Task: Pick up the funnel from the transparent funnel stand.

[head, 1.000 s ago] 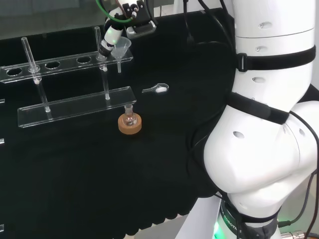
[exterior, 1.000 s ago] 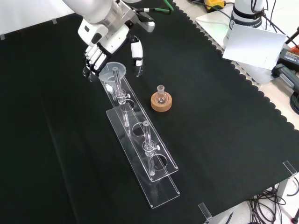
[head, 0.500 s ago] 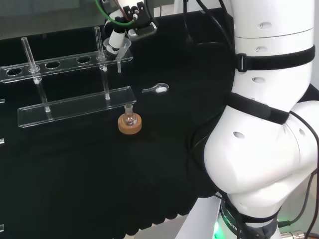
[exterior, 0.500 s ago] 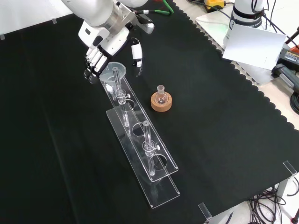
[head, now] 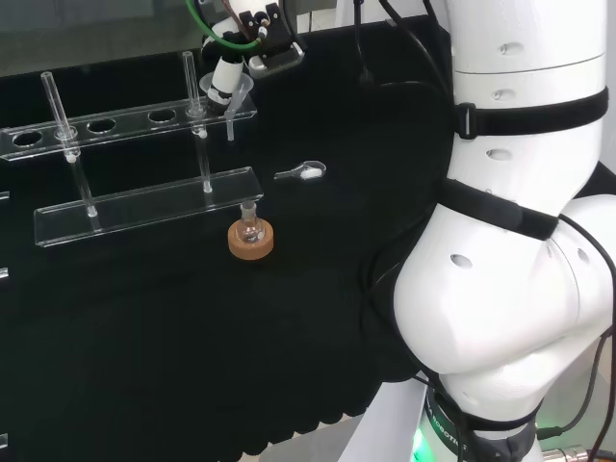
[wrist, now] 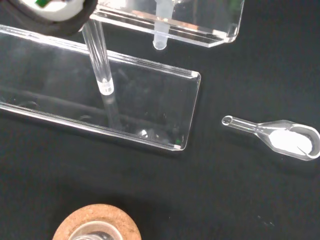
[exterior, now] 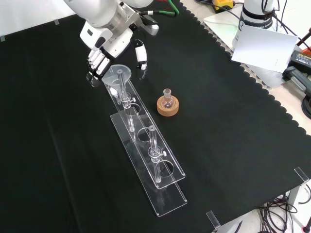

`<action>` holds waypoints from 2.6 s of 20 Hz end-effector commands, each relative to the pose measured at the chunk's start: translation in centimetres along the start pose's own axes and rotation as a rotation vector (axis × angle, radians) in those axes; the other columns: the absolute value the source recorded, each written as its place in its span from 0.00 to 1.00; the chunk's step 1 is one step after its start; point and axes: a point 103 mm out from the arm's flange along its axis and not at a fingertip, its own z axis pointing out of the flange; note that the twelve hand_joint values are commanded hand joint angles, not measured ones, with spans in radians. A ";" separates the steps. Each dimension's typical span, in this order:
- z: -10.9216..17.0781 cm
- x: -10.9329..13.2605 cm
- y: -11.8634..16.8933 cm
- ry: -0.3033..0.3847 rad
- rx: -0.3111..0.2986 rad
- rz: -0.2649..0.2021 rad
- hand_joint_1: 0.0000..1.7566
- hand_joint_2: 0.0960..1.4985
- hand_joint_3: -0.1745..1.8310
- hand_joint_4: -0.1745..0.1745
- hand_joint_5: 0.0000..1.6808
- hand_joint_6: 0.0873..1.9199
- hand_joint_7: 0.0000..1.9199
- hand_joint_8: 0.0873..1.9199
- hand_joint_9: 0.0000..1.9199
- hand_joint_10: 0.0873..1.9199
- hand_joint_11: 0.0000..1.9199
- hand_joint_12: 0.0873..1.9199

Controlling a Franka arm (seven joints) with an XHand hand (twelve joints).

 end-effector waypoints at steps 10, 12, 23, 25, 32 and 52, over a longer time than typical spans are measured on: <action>1.0 -0.2 1.1 0.009 0.012 -0.004 0.43 0.37 0.31 0.63 0.10 0.00 0.00 0.23 0.10 0.43 0.11 0.80; 1.0 -0.2 1.2 0.011 0.009 -0.005 0.43 0.37 0.31 0.63 0.11 0.00 0.00 0.23 0.10 0.43 0.11 0.80; 1.1 -0.5 1.0 -0.024 -0.057 0.021 0.42 0.36 0.33 0.61 0.12 0.00 0.01 0.30 0.16 0.39 0.12 0.80; 1.1 -0.4 1.0 -0.053 -0.074 0.030 0.43 0.38 0.35 0.55 0.22 0.00 0.18 0.36 0.33 0.35 0.17 0.75; 0.7 -0.3 0.6 -0.068 -0.145 0.050 0.47 0.39 0.38 0.47 0.38 0.04 0.37 0.39 0.52 0.27 0.25 0.69; -6.0 -0.5 -8.8 -0.131 -0.144 0.150 0.50 0.40 0.41 0.48 0.38 0.34 0.40 0.39 0.58 0.24 0.31 0.66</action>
